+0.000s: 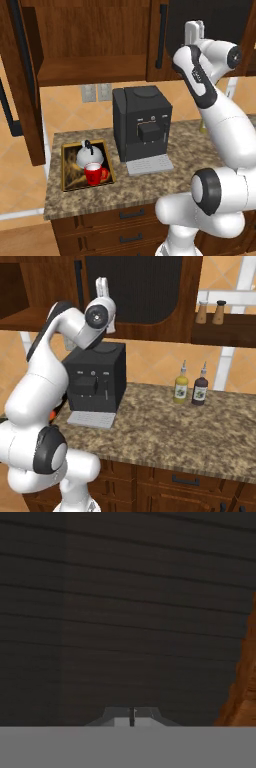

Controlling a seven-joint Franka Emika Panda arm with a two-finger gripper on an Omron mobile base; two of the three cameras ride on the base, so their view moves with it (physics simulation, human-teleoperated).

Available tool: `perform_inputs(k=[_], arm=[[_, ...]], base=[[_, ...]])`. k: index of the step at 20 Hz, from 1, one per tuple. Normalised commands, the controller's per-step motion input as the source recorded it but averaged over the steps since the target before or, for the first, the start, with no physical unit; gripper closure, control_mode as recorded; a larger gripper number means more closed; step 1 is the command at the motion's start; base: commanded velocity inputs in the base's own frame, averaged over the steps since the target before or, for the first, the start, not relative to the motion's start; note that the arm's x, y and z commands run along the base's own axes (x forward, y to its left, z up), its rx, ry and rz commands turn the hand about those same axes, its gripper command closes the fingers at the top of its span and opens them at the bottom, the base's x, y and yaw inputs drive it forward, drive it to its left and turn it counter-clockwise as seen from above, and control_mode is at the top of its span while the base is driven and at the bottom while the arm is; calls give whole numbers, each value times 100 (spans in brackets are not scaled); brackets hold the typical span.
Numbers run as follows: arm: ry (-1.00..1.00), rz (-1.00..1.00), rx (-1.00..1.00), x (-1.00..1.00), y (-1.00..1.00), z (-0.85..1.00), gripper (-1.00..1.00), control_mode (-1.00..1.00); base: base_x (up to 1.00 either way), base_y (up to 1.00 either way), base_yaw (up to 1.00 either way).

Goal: Pick the kettle from the counter and place it on the tray. Then pick the mug from the cabinet and place it on the tray. Then close the cabinet doors.

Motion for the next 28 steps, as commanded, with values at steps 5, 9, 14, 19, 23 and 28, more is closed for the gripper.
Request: perform_inputs(k=[5, 9, 14, 19, 23, 28], arm=[[6, -6, 0, 45, 10, -26, 100, -100], [0, -7, 0, 31, 16, -29, 100, -100], [5, -7, -2, 59, 27, -32, 100, -100], [1, -4, -1, 25, 19, -19, 100, -100], [-1, 0, -9, -61, 5, 0, 100, -100], [1, 0, -12, -94, 4, 13, 100, -100]], base=[[0, 0, 0], [0, 0, 0], [0, 0, 0], [0, 0, 0], [0, 0, 0], [0, 0, 0]])
